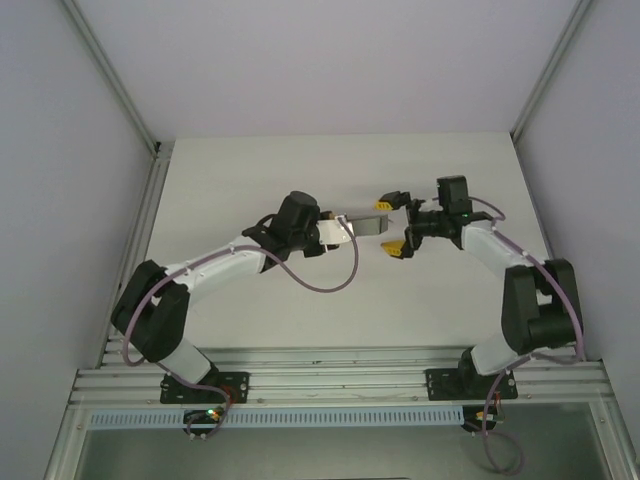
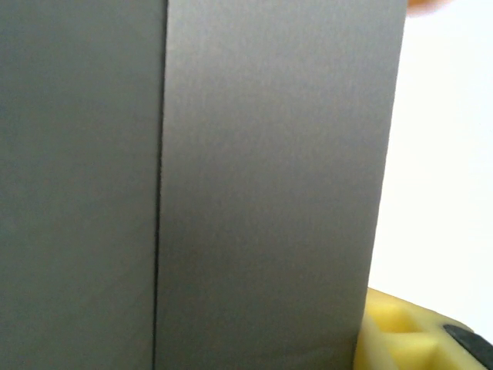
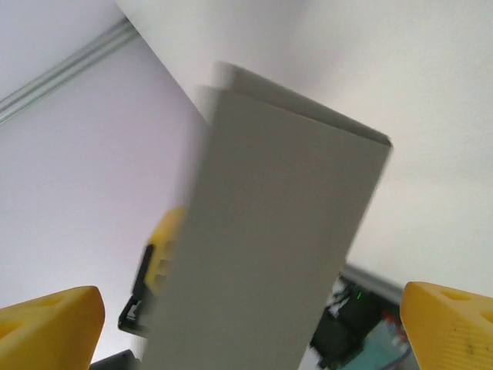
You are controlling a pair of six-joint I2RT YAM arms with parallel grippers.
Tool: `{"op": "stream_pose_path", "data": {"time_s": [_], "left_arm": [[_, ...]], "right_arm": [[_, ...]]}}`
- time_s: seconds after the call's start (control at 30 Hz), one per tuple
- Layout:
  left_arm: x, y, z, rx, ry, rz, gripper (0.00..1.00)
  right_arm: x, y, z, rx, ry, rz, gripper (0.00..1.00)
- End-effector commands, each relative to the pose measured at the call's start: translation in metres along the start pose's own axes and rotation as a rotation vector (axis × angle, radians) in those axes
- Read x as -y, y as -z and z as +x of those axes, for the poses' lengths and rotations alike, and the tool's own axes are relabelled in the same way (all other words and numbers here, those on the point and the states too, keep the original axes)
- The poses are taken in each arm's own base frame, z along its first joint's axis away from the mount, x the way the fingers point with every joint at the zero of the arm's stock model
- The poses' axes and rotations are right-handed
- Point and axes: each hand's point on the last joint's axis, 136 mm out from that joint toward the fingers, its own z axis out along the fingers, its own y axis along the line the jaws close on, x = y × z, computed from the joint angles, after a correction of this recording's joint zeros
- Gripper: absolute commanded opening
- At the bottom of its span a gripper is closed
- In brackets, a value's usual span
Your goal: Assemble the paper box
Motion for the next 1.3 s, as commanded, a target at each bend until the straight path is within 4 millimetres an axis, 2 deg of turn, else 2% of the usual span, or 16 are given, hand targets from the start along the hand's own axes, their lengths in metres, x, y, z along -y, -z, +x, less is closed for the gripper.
{"op": "stream_pose_path", "data": {"time_s": [0.0,0.07,0.1,0.17,0.27,0.4,0.57,0.63,0.73,0.8,0.9,0.97,1.07,1.13,1.23,1.27], "left_arm": [[0.016,0.026,0.016,-0.109,0.028,0.135,0.31],[0.043,0.036,0.037,-0.213,0.062,0.281,0.32],[0.049,0.037,0.045,-0.255,0.088,0.308,0.32],[0.055,0.034,0.057,-0.319,0.131,0.331,0.3],[0.062,0.032,0.063,-0.361,0.168,0.376,0.3],[0.067,0.028,0.06,-0.363,0.188,0.434,0.31],[0.068,0.02,0.069,-0.406,0.22,0.451,0.32],[0.071,0.017,0.072,-0.413,0.242,0.471,0.33],[0.073,0.014,0.074,-0.414,0.263,0.488,0.33],[0.073,0.012,0.074,-0.415,0.267,0.488,0.33],[0.073,0.012,0.073,-0.411,0.271,0.49,0.34],[0.073,0.012,0.072,-0.404,0.272,0.49,0.34],[0.072,0.012,0.072,-0.406,0.273,0.484,0.34],[0.071,0.012,0.071,-0.405,0.273,0.48,0.34],[0.07,0.013,0.07,-0.401,0.273,0.476,0.34],[0.069,0.012,0.07,-0.398,0.274,0.473,0.34]], "right_arm": [[-0.007,0.055,-0.022,0.335,0.349,0.084,1.0],[-0.022,0.093,-0.026,0.576,0.637,0.152,1.0],[-0.031,0.105,-0.021,0.648,0.76,0.13,1.0],[-0.044,0.11,0.002,0.67,0.963,0.014,1.0],[-0.046,0.094,0.034,0.509,1.07,-0.034,0.95],[-0.025,0.055,0.054,0.345,1.237,0.167,0.81],[-0.013,0.019,0.045,0.225,1.203,0.28,0.69],[-0.005,0.003,0.047,0.164,1.206,0.305,0.63],[0.007,-0.015,0.049,0.109,1.226,0.364,0.59],[0.011,-0.018,0.042,0.12,1.211,0.415,0.61],[0.014,-0.025,0.037,0.105,1.207,0.449,0.56],[0.014,-0.028,0.035,0.1,1.209,0.458,0.43],[0.013,-0.03,0.029,0.114,1.208,0.491,0.4],[0.015,-0.03,0.027,0.107,1.209,0.517,0.33],[0.02,-0.035,0.029,0.07,1.215,0.535,0.31],[0.021,-0.038,0.03,0.056,1.217,0.536,0.27]]}}
